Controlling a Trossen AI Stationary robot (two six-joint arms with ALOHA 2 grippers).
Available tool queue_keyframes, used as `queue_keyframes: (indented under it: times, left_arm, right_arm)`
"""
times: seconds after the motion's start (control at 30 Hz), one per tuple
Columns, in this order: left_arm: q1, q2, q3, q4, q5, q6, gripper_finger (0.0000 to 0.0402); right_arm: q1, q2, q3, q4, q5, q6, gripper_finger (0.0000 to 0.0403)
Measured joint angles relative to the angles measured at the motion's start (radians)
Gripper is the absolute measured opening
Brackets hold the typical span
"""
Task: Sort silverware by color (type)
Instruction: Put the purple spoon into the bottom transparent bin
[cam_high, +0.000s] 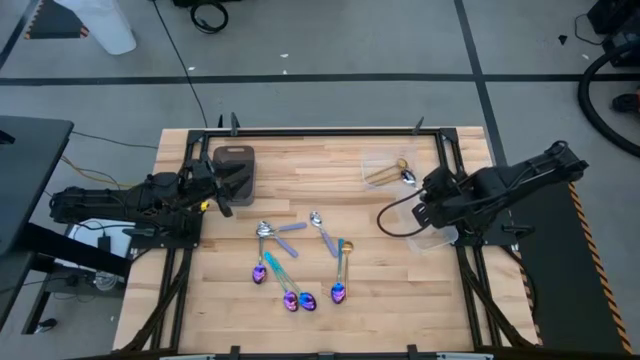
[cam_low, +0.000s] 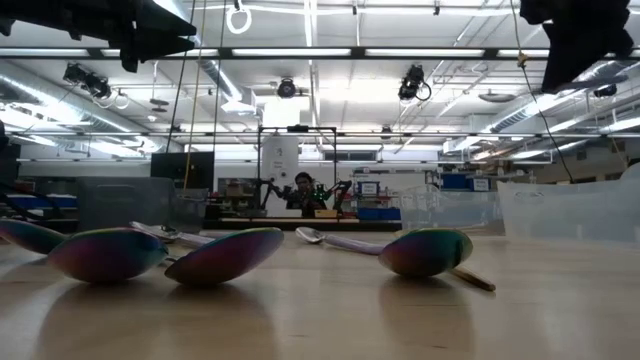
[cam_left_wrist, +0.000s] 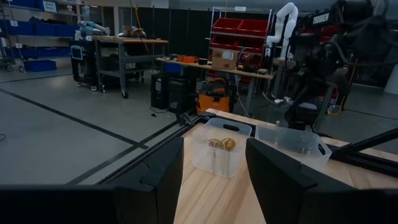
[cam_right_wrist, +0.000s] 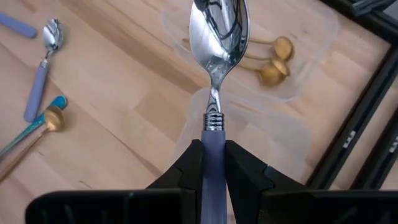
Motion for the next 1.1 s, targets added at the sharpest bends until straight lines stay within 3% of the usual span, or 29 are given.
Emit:
queue_keyframes:
  times: [1.1]
  left_arm:
    - [0.000,0.000,0.000,0.000,0.000,0.000,0.0183]
  right_arm:
    - [0.000,0.001,-0.275,0.177,-0.107,0.107,0.0059]
